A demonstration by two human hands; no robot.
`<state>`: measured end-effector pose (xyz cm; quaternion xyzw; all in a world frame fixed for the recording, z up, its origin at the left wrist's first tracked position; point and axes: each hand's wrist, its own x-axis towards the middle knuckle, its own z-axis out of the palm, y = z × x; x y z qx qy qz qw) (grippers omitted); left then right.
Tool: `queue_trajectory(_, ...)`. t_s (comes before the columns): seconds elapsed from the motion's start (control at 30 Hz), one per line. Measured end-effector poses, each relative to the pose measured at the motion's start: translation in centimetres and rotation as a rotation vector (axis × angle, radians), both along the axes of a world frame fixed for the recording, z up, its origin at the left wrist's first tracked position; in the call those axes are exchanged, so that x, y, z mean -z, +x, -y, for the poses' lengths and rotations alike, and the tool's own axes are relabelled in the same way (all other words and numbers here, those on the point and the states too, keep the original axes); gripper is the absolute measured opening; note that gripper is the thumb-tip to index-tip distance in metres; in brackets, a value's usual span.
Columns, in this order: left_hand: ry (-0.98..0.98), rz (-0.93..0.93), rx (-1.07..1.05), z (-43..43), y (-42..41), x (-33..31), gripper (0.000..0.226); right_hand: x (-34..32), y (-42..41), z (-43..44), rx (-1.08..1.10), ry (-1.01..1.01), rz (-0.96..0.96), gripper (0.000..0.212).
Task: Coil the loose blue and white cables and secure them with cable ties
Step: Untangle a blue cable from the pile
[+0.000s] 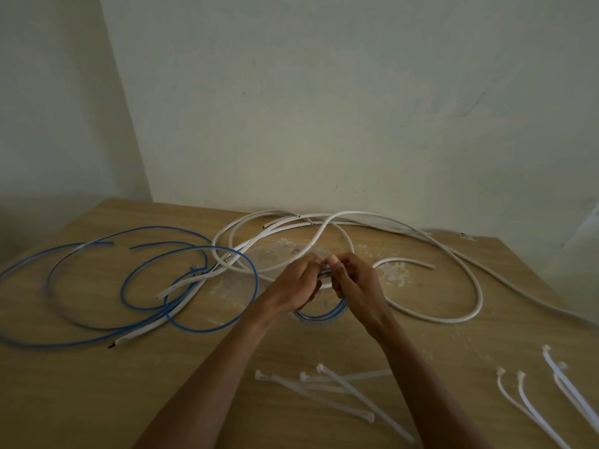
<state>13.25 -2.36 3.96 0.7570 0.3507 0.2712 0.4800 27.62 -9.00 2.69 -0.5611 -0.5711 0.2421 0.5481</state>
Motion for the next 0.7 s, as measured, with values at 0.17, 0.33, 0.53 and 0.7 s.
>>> queue_trajectory(0.17, 0.021, 0.108, -0.058, 0.1, 0.5, 0.4, 0.021, -0.4, 0.1, 0.0, 0.009, -0.037, -0.136, 0.02)
queue_trajectory(0.33, -0.137, 0.21, -0.032, 0.7, 1.0, -0.1, 0.028, -1.1, 0.3, 0.2, 0.032, -0.015, -0.312, 0.02)
queue_trajectory(0.53, -0.424, 0.258, 0.032, 1.1, 1.1, -0.7, 0.048, -1.0, 0.6, 0.1, 0.072, 0.02, -0.305, 0.019)
queue_trajectory(0.7, -0.572, 0.291, 0.114, 0.9, 0.6, -1.0, 0.047, -0.9, 1.1, 0.2, 0.011, 0.007, -0.323, 0.02)
